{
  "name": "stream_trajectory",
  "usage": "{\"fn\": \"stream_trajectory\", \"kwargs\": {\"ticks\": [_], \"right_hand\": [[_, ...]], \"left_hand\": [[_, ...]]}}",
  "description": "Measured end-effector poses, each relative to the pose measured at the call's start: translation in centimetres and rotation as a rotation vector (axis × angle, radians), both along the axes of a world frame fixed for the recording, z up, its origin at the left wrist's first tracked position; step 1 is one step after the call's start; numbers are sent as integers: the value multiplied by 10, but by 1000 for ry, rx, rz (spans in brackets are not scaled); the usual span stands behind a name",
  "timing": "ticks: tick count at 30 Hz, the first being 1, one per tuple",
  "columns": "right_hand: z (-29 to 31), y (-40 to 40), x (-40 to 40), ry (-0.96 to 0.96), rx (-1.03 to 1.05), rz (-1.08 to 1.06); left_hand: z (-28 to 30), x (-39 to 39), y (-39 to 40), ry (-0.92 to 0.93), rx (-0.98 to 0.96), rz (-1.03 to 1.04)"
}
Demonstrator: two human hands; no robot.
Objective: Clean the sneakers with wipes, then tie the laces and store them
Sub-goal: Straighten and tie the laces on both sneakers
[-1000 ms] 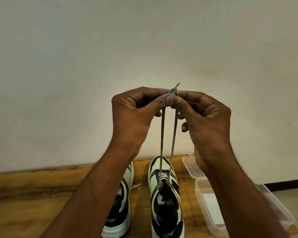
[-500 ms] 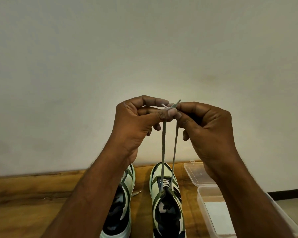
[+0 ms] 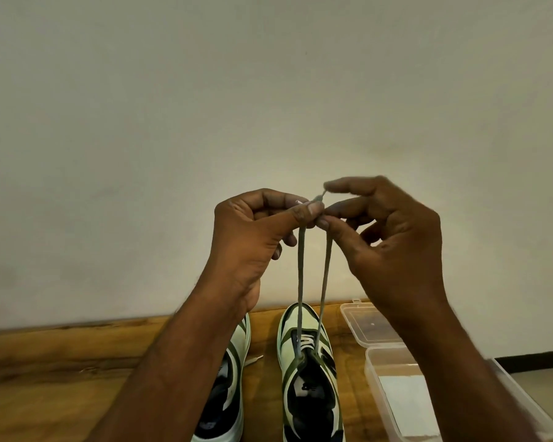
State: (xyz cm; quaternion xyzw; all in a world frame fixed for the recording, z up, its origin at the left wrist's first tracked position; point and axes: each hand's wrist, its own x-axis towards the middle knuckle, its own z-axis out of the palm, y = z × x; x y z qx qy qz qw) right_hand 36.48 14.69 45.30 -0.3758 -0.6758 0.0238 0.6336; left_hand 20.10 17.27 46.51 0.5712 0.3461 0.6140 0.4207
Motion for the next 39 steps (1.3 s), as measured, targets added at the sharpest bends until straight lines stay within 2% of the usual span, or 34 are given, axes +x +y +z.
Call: {"fn": "stream_trajectory", "kwargs": {"ticks": [5, 11, 18, 21, 23, 28, 34, 39], "right_hand": [[-10, 9, 1, -192, 77, -174], [-12, 14, 2, -252, 117, -280], [-7, 7, -3, -244, -199, -176], [-3, 7, 0, -208, -282, -115], [-2, 6, 1, -196, -296, -85], [-2, 5, 4, -218, -77, -186], [-4, 1, 4, -243, 181, -317], [-10, 2, 7, -317, 349, -348]], "left_hand": [[0, 1, -1, 47, 19, 35], [-1, -1, -1, 110, 45, 13], [0, 0, 2, 199, 190, 37], [-2, 0, 3, 249, 214, 38], [-1, -1, 2, 219, 186, 33], [0, -4, 3, 113, 43, -9], [0, 4, -1, -129, -222, -166], [1, 6, -1, -203, -302, -218]]}}
